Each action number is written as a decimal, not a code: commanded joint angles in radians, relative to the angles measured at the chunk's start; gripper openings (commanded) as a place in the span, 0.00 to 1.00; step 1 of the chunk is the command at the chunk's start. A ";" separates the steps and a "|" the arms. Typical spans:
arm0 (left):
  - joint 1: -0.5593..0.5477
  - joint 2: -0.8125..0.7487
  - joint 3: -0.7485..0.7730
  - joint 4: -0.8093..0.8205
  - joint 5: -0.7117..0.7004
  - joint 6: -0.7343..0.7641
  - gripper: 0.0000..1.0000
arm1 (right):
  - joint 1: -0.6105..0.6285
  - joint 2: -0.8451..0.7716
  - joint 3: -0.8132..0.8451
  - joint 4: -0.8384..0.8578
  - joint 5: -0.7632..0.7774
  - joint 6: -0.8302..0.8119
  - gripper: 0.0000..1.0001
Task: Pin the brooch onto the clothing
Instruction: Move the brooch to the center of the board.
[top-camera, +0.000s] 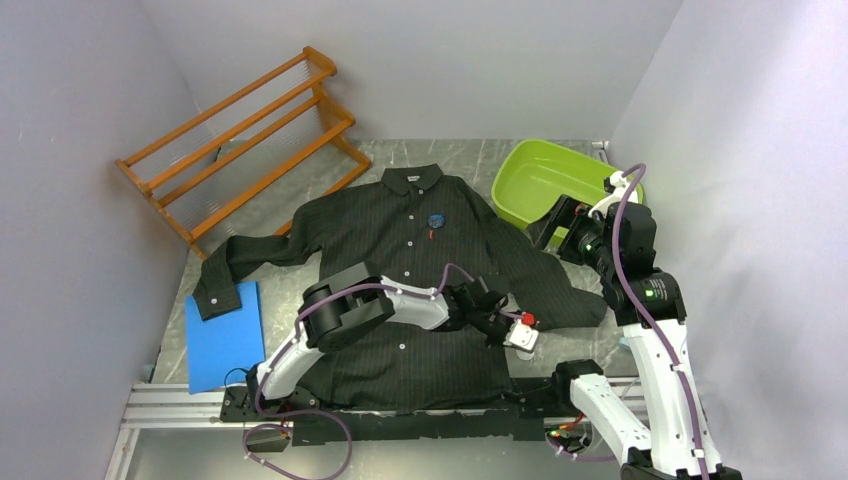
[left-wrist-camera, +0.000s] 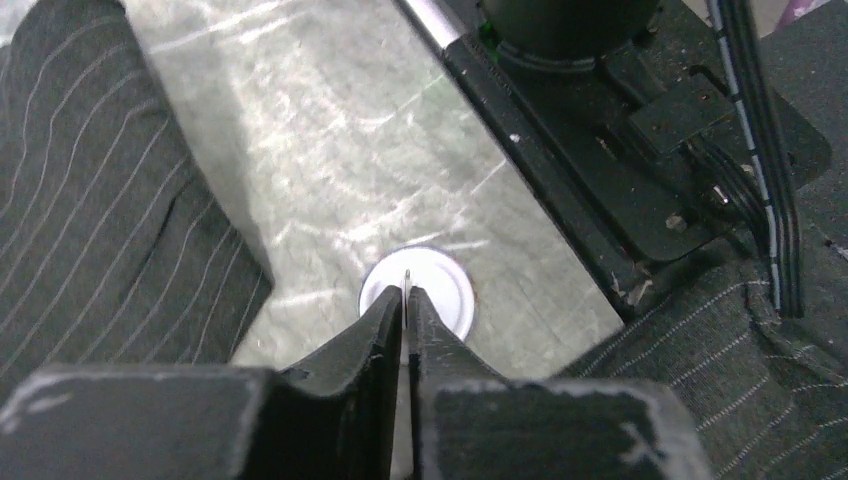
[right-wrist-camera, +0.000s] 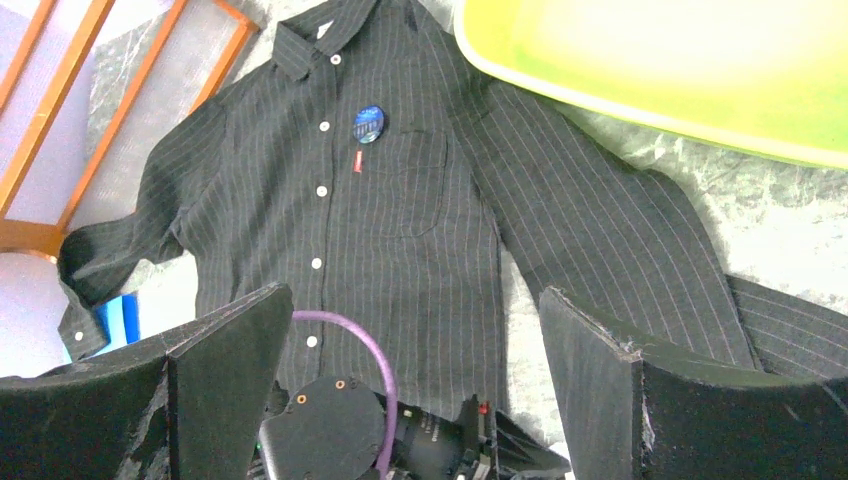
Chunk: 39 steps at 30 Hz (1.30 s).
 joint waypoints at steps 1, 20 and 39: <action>-0.002 -0.065 -0.048 -0.006 -0.113 -0.031 0.18 | -0.002 -0.017 -0.008 0.049 -0.003 0.002 0.98; -0.007 -0.058 0.038 -0.090 -0.042 -0.032 0.35 | -0.002 -0.034 -0.010 0.031 0.022 -0.023 0.98; -0.009 0.002 0.082 -0.222 -0.061 0.050 0.10 | -0.002 -0.039 -0.012 0.042 0.027 -0.031 0.99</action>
